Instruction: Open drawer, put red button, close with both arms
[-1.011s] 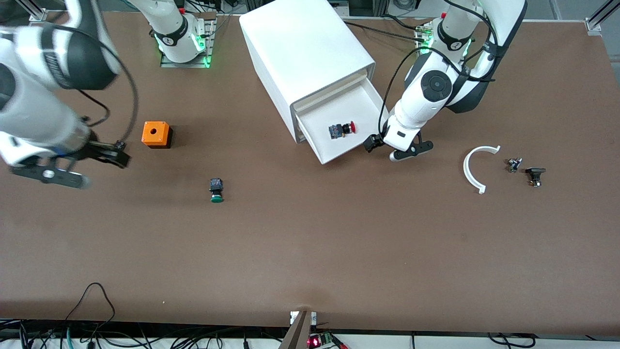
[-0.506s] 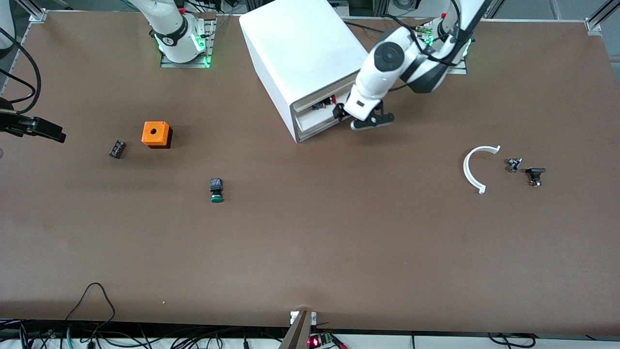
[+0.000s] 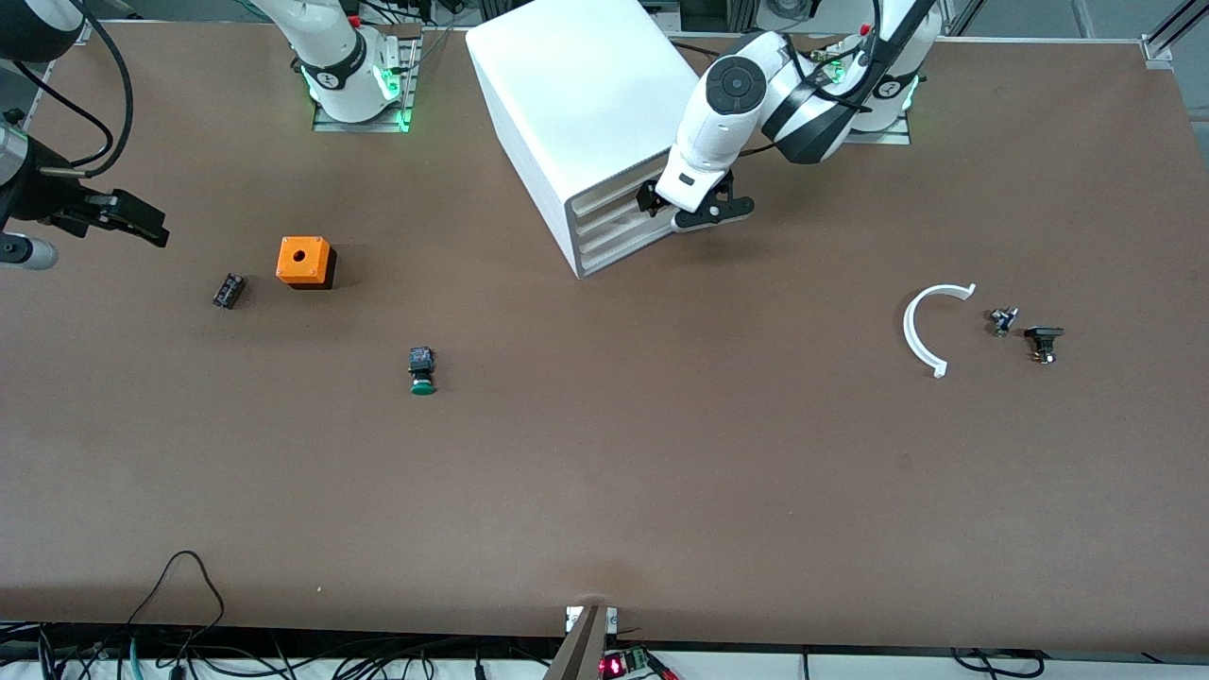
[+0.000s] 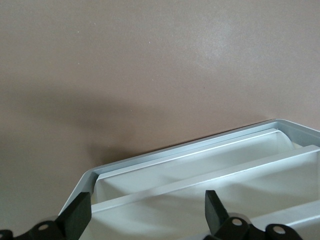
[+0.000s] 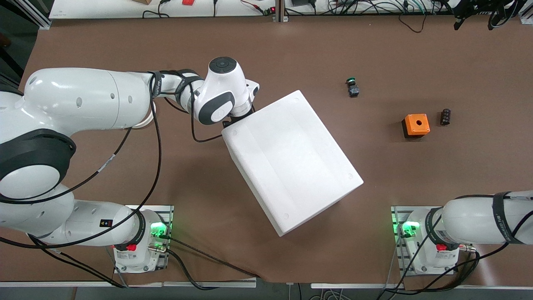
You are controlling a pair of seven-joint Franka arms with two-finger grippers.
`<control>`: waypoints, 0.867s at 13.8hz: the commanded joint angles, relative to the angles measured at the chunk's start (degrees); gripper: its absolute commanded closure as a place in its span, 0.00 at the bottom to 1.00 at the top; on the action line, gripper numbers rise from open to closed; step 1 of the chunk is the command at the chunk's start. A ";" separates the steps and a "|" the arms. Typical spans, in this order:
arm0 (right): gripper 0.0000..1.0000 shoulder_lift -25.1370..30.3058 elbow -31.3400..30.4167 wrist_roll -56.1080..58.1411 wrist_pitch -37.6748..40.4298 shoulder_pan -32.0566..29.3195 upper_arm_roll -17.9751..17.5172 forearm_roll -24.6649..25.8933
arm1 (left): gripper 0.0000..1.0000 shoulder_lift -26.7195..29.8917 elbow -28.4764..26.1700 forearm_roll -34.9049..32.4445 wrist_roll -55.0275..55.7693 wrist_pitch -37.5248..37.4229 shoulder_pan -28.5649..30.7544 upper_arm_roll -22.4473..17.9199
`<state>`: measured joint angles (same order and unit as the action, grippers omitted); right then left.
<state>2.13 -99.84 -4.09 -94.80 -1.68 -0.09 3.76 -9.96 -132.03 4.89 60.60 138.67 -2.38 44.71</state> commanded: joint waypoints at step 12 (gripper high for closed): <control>0.00 4.72 -4.93 3.65 -1.70 -0.25 1.50 -2.53 | 0.00 9.60 24.34 -0.41 -49.77 -33.51 5.45 -26.32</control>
<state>5.96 -104.52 -1.23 -96.19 -1.73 1.31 2.52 -2.13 -112.19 4.78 15.84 112.30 3.28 20.78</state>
